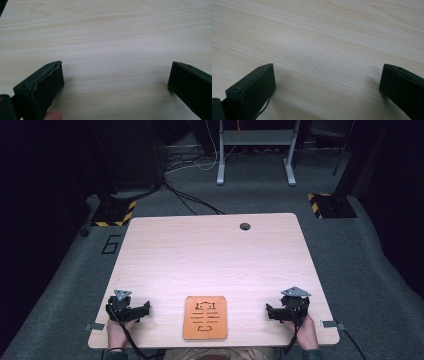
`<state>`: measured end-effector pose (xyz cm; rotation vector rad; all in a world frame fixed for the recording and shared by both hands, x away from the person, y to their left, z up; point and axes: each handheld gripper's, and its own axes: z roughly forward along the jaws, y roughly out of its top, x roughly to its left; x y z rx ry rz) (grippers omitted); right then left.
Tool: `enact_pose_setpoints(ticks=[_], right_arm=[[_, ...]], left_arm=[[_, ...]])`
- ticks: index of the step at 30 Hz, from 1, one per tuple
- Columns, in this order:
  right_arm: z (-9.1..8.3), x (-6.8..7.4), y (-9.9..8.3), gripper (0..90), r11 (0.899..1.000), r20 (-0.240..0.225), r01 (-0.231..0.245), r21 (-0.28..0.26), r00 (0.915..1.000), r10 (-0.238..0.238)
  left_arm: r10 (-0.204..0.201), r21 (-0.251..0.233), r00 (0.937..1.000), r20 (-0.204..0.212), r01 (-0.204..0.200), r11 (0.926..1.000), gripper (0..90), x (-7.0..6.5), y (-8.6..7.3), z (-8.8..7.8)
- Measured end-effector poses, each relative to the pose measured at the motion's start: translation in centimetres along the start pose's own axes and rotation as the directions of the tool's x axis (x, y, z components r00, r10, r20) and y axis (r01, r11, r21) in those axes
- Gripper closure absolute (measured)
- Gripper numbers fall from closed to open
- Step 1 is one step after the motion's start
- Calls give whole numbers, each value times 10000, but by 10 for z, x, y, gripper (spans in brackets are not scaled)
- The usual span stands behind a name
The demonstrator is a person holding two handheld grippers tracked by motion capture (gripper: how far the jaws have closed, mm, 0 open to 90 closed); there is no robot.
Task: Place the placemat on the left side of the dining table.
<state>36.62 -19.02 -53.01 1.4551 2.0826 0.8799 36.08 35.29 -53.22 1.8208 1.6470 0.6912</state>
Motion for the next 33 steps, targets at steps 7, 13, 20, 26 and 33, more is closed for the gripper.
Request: enact_pose_setpoints(ticks=[7,13,20,26,33], right_arm=[[0,0,1,0,10000,72,-66,15,10000,66],[0,1,2,0,10000,30,-70,53,10000,69],[-3,2,3,0,9998,-260,-94,-150,9996,90],[-8,11,8,3,9991,-769,-238,-344,9968,211],[-10,22,14,0,9986,-1246,-118,-515,9922,53]], left_arm=[[-23,42,10000,-14,23,10000,0,-1,1,0],[-5,44,10000,-12,5,10000,0,-1,1,0],[3,48,10000,19,-3,10000,0,-1,1,1],[86,31,9999,60,-86,10000,0,-1,1,1],[85,33,10000,41,-85,10000,0,-1,1,1]])
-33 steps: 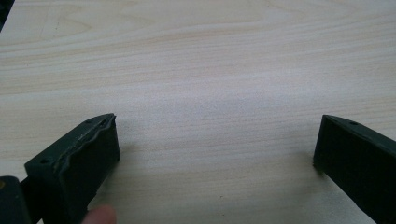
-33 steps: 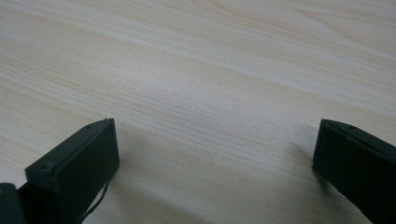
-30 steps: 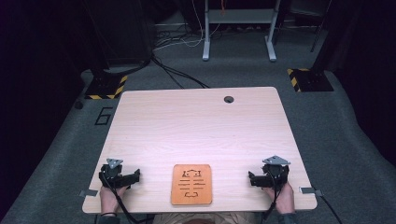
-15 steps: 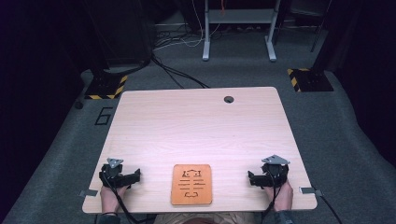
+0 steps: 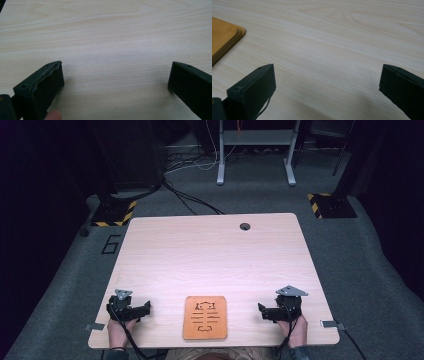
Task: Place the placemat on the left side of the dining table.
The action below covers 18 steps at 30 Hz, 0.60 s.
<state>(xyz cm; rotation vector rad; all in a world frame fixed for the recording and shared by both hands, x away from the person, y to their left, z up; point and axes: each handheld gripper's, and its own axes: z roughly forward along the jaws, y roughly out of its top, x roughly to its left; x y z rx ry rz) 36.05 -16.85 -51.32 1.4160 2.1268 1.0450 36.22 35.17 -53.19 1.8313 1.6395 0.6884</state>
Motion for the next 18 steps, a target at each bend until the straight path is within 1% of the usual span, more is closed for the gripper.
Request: enact_pose_setpoints(ticks=[2,8,18], right_arm=[[0,6,3,0,9999,-222,99,-71,9997,-100],[1,19,8,4,9992,-516,351,-171,9980,-359],[3,34,18,7,9975,-912,661,-244,9935,-680]], left_arm=[[-4,3,10000,7,4,10000,0,0,0,0],[3,1,10000,2,-3,10000,0,0,0,0],[-1,3,10000,-7,1,10000,0,0,0,0]])
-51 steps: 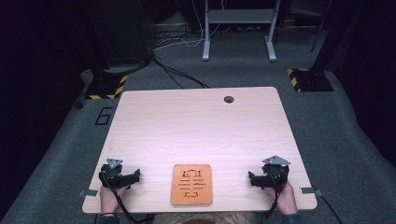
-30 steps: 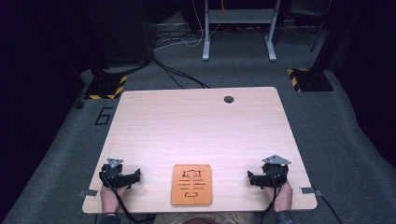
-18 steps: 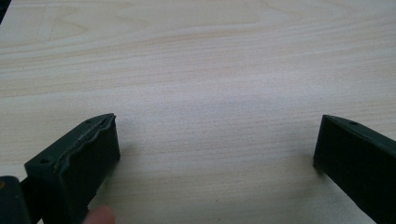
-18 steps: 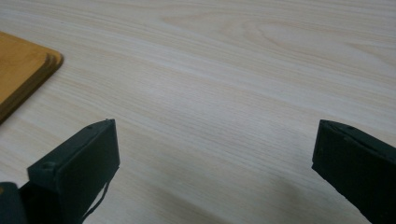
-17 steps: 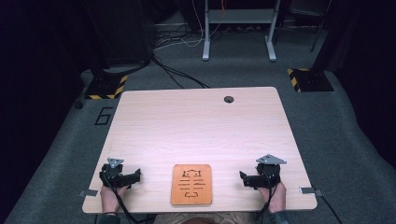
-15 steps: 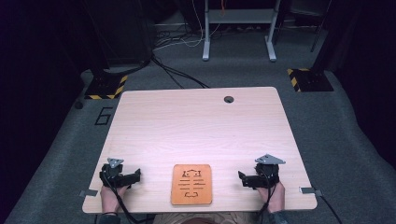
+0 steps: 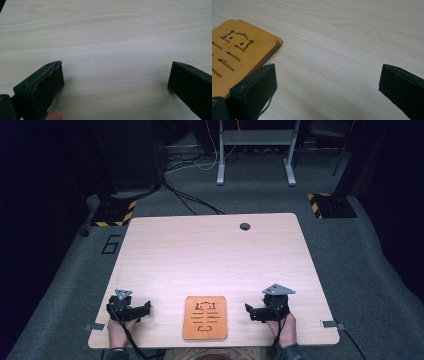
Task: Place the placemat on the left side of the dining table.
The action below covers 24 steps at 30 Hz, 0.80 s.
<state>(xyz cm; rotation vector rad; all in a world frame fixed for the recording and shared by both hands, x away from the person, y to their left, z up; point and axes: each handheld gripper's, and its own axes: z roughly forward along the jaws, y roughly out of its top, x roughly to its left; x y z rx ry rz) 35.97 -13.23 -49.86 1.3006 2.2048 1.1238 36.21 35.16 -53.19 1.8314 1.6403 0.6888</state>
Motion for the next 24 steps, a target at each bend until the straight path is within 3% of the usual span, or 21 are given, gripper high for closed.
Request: enact_pose_setpoints(ticks=[24], right_arm=[[13,34,22,13,9986,-1159,527,-14,9919,-525]], left_arm=[[-22,-4,10000,-9,22,10000,1,0,0,0]])
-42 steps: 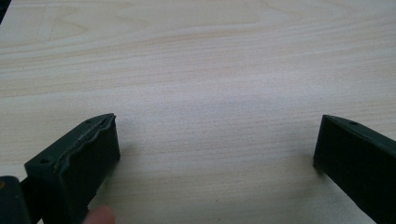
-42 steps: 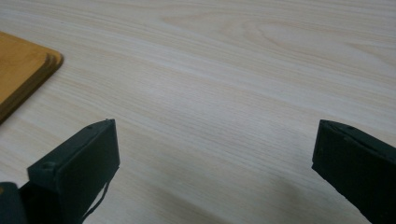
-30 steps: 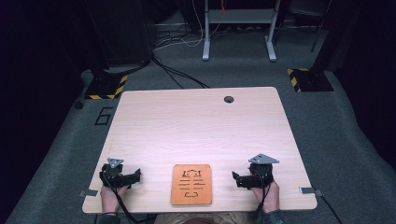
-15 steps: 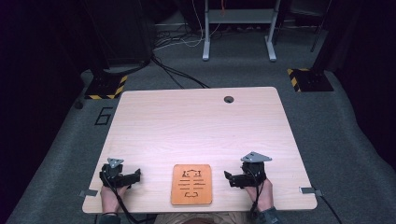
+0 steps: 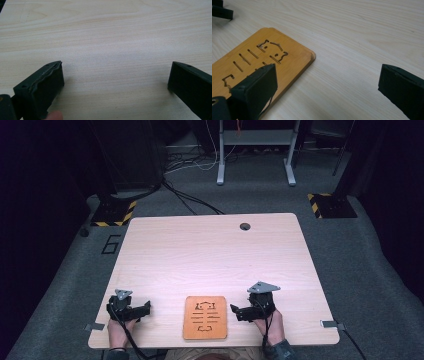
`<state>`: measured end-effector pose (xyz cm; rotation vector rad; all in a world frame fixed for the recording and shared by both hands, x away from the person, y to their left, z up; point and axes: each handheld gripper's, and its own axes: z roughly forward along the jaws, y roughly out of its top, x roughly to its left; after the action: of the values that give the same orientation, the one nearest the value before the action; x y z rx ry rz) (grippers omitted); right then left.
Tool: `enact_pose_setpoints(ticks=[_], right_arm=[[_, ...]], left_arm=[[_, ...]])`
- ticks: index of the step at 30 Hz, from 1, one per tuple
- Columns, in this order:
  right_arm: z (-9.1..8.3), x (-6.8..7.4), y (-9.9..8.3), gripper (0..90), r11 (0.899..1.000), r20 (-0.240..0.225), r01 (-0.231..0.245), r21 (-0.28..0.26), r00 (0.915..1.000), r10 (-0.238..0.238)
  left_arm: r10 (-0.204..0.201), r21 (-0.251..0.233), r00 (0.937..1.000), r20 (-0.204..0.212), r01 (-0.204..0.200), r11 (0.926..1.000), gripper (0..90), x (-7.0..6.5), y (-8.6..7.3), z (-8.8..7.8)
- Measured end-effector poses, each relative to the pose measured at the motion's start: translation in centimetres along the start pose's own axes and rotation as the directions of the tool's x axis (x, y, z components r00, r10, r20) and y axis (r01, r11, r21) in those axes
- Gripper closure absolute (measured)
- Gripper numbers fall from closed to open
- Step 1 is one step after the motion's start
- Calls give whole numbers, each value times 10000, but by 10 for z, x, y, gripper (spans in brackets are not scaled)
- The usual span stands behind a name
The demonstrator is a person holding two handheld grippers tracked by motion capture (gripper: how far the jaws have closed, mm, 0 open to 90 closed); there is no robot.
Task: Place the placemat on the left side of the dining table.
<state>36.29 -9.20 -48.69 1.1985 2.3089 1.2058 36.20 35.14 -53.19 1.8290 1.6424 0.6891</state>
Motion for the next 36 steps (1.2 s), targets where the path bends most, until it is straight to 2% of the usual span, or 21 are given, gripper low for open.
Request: enact_pose_setpoints(ticks=[6,10,16,20,24,27,30,32,33,34,36], right_arm=[[10,8,2,14,9998,-282,117,165,9995,-113],[18,10,2,20,9999,-503,25,159,9987,-17],[35,15,1,18,9982,-714,213,563,9973,-172],[44,21,-1,18,9948,-582,464,904,9975,-412],[49,23,-2,18,9926,-561,649,1026,9967,-594],[51,25,-2,18,9918,-502,562,1152,9975,-507],[53,25,-2,19,9909,-419,606,1198,9976,-559],[55,24,-4,20,9892,-363,801,1231,9964,-762],[55,24,-4,21,9895,-334,726,1248,9971,-689],[55,24,-5,21,9900,-421,629,1263,9974,-581],[55,23,-6,21,9906,-432,714,1165,9968,-668]], left_arm=[[27,6,10000,25,-27,10000,0,0,0,0],[29,6,10000,28,-29,10000,0,0,0,0],[-21,-2,10000,9,21,10000,0,0,0,0],[-22,0,10000,11,22,10000,1,0,0,0],[-23,-2,10000,12,23,10000,0,0,0,0],[-21,-2,10000,9,21,10000,1,0,0,0],[-19,0,10000,10,19,10000,1,0,0,0],[-22,-4,10000,11,22,10000,0,0,0,0],[-23,-4,10000,12,23,10000,1,0,0,0],[-21,-3,10000,11,21,10000,0,0,0,0],[-19,-3,10000,11,19,10000,0,0,0,0]])
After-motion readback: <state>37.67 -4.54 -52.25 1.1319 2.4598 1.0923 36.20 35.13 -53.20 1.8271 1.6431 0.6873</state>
